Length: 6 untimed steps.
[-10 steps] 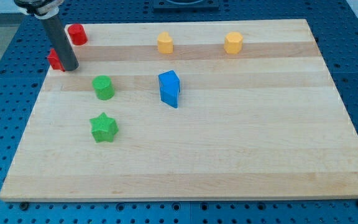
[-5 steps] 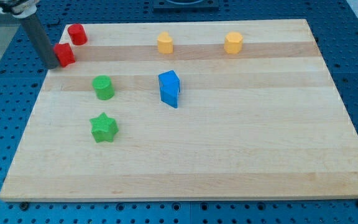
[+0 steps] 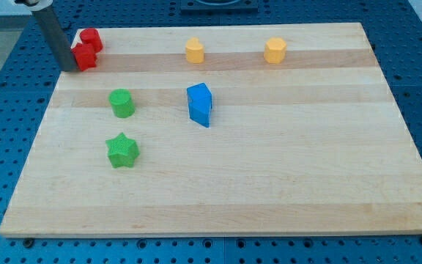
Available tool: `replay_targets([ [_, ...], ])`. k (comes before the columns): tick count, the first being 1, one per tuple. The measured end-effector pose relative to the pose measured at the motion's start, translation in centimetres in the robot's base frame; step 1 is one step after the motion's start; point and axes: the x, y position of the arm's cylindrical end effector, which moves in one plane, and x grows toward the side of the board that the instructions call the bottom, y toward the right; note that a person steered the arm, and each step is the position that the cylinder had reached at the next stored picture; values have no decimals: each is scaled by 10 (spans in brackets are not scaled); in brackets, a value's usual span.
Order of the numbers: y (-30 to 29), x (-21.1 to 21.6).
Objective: Move red star closer to red circle
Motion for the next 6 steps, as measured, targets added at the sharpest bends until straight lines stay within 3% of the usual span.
replay_targets([
  [4, 8, 20],
  [6, 10, 6],
])
